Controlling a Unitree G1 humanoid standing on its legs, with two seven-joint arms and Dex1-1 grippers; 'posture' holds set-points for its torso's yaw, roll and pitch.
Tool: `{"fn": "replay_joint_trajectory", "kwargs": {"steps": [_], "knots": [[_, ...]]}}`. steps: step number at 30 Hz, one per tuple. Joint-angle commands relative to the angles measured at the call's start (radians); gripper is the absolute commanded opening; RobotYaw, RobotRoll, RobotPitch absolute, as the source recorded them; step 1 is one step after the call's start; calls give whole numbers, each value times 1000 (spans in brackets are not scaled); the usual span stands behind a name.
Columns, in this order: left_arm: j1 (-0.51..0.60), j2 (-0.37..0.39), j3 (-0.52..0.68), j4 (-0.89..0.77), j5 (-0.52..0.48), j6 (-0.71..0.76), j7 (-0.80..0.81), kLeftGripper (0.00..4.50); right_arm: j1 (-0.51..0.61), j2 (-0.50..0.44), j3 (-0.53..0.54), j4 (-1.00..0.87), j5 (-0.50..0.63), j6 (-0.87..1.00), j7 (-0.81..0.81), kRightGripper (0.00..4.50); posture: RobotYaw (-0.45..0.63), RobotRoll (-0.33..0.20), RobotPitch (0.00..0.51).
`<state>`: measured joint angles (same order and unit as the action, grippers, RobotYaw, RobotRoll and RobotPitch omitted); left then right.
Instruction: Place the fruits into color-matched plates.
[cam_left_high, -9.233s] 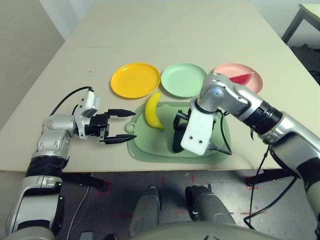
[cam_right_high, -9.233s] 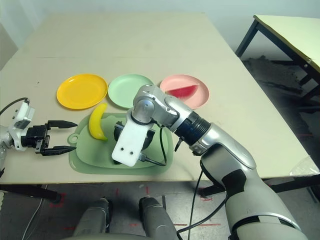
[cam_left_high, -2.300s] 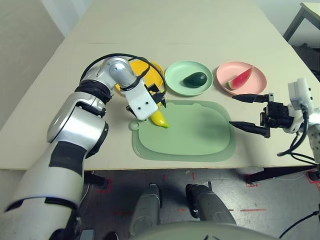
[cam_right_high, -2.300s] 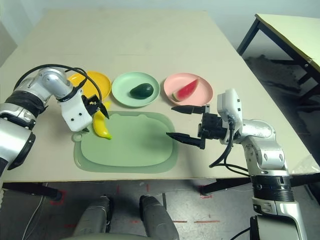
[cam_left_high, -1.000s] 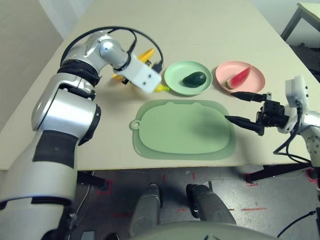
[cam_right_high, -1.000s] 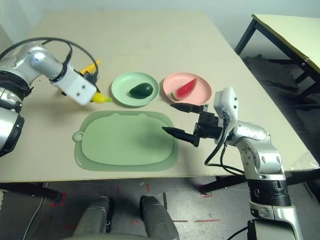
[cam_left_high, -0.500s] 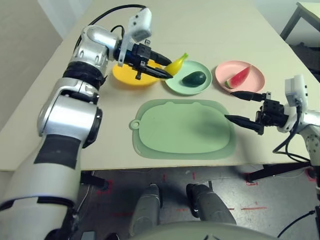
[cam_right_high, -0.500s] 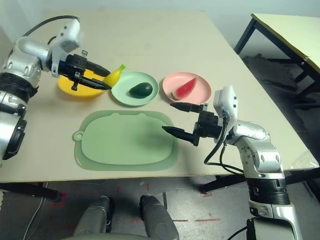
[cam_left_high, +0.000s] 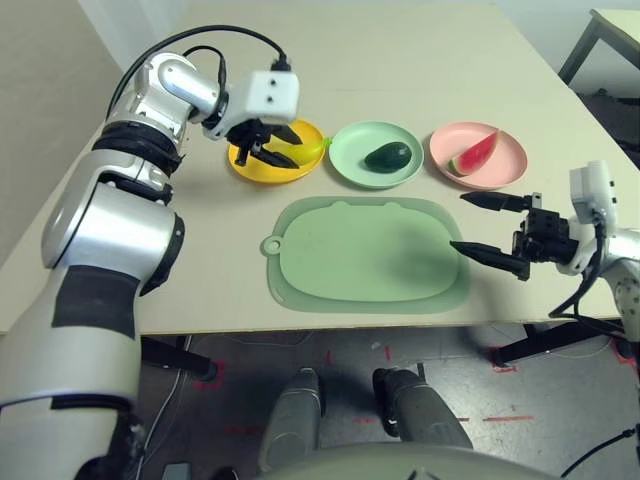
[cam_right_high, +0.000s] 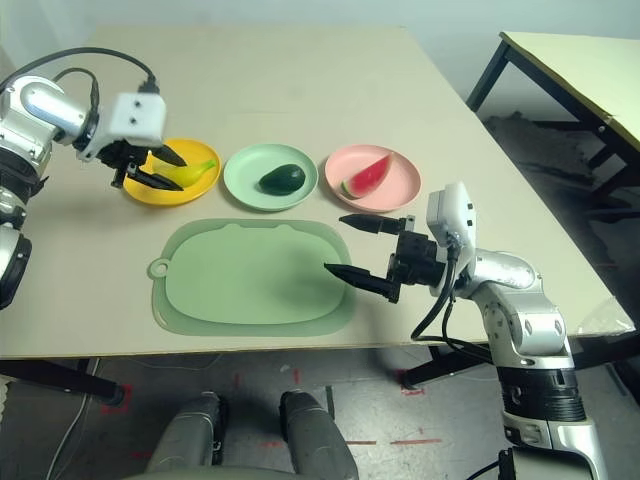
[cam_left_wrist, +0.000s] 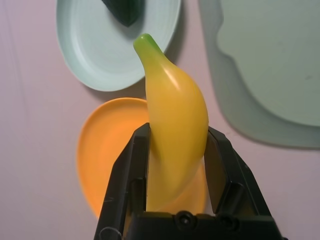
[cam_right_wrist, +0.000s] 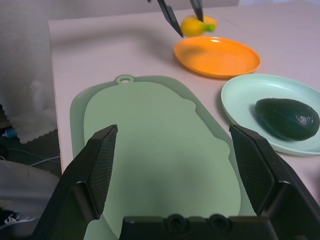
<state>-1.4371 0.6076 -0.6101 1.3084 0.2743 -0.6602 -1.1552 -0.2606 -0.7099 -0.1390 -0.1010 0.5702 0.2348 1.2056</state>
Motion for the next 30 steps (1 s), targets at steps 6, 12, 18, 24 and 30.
{"fn": "replay_joint_trajectory", "kwargs": {"steps": [6,12,18,24,30], "knots": [[21,-26,-18,44,215,-14,187,1606,11,-2,-9,-27,3,15,-40,4500,-157,0,137],[49,-11,-18,62,311,53,314,1606,17,-8,-10,-36,7,21,-52,4500,-164,0,138],[75,-11,17,70,343,108,398,2365,26,-15,-12,-48,10,28,-55,4500,-167,0,144],[78,-16,34,67,345,93,411,4328,30,-22,-12,-56,12,35,-52,4500,-161,0,147],[73,-11,84,63,313,79,390,4471,28,-22,-12,-58,14,40,-53,4500,-152,0,144]]}}
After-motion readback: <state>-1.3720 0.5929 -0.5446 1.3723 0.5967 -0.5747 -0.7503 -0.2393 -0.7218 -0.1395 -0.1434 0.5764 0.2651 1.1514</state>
